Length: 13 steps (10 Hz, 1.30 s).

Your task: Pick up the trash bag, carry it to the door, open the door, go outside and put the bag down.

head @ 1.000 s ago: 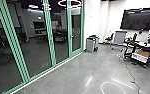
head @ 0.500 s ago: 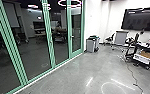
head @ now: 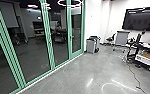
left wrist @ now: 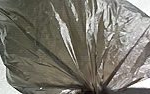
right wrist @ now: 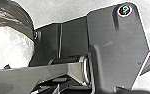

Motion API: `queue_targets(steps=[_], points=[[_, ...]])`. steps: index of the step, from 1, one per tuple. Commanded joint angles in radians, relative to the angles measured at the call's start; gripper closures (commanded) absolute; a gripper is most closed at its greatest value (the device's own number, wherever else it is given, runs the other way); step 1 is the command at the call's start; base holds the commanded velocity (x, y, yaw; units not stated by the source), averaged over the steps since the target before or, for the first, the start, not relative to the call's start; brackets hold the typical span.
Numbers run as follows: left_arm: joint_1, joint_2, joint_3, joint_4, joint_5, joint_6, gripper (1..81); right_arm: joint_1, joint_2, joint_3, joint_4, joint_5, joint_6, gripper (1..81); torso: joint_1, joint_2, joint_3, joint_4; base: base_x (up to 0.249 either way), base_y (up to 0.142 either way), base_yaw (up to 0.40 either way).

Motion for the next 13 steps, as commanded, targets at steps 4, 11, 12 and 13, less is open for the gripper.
queue_targets(steps=[4, 11, 12, 13], points=[[-0.065, -0.007, -0.005, 0.005, 0.059, 0.004, 81.1, 0.039, 0.005, 0.004, -0.014, -0.048, -0.002, 1.0, -0.005, 0.000, 0.000, 0.000, 0.171, 0.000, 0.000], [-0.065, -0.007, -0.005, 0.005, 0.059, 0.004, 81.1, 0.039, 0.005, -0.002, -0.013, -0.050, -0.002, 1.0, -0.005, 0.000, 0.000, 0.000, 0.173, 0.000, 0.000], [-0.065, -0.009, -0.005, 0.005, 0.059, 0.004, 81.1, 0.041, 0.005, -0.002, -0.013, -0.048, -0.002, 1.0, -0.005, 0.000, 0.000, 0.000, 0.190, 0.000, 0.000], [-0.065, -0.007, -0.005, 0.005, 0.059, 0.004, 81.1, 0.039, 0.005, -0.002, -0.013, -0.048, -0.002, 1.0, -0.005, 0.000, 0.000, 0.000, 0.197, 0.000, 0.000]])
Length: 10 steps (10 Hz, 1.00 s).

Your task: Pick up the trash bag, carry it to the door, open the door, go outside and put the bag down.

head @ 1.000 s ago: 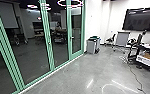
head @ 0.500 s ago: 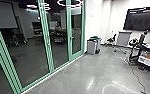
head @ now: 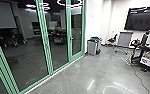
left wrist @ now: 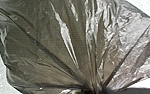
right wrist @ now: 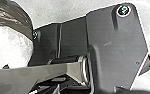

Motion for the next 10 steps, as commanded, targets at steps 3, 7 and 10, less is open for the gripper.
queue_targets(steps=[3, 7, 10], points=[[-0.066, -0.007, -0.004, 0.005, 0.059, 0.004, 81.1, 0.040, 0.005, 0.003, -0.013, -0.048, -0.002, 1.0, 0.000, 0.000, 0.000, 0.000, 0.202, 0.000, 0.000], [-0.066, -0.007, -0.004, 0.005, 0.059, 0.004, 81.1, 0.040, 0.005, 0.003, -0.014, -0.048, -0.002, 1.0, 0.000, 0.000, 0.000, 0.000, 0.202, 0.000, 0.000], [-0.066, -0.007, -0.004, 0.005, 0.059, 0.004, 81.1, 0.040, 0.005, 0.003, -0.014, -0.048, -0.002, 1.0, 0.000, 0.000, 0.000, 0.000, 0.202, 0.000, 0.000]])
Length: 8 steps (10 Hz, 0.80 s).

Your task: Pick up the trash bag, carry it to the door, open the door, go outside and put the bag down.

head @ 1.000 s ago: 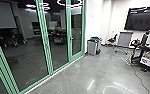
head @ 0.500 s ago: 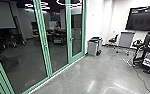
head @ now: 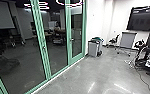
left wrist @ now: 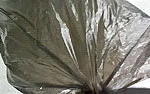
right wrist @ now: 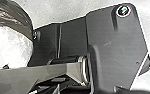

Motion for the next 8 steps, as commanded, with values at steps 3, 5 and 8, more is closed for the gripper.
queue_targets(steps=[3, 5, 8], points=[[-0.065, -0.007, -0.004, 0.005, 0.059, 0.004, 81.1, 0.040, 0.005, 0.005, -0.014, -0.048, -0.002, 1.0, 0.000, 0.000, 0.000, 0.000, 0.202, 0.000, 0.000], [-0.065, -0.007, -0.004, 0.004, 0.059, 0.004, 81.1, 0.040, 0.005, 0.005, -0.014, -0.048, -0.002, 1.0, 0.000, 0.000, 0.000, 0.000, 0.202, 0.000, 0.000], [-0.065, -0.006, -0.004, 0.002, 0.059, 0.004, 81.1, 0.040, 0.005, 0.005, -0.014, -0.048, -0.002, 1.0, 0.000, 0.000, 0.000, 0.000, 0.196, 0.000, 0.000]])
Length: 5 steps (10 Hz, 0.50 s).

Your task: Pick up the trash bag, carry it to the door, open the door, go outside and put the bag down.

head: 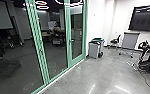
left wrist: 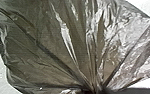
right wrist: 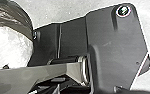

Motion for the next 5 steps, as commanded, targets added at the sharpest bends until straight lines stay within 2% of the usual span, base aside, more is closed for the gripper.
queue_targets(steps=[1, 5], points=[[-0.065, -0.006, -0.004, 0.003, 0.059, 0.004, 81.1, 0.041, 0.005, 0.005, -0.014, -0.048, -0.002, 1.0, 0.000, 0.000, 0.000, 0.000, 0.195, 0.000, 0.000], [-0.065, -0.006, -0.004, 0.006, 0.059, 0.004, 81.1, 0.038, 0.005, 0.005, -0.016, -0.048, -0.002, 1.0, 0.000, 0.000, 0.000, 0.000, 0.194, 0.000, 0.000]])
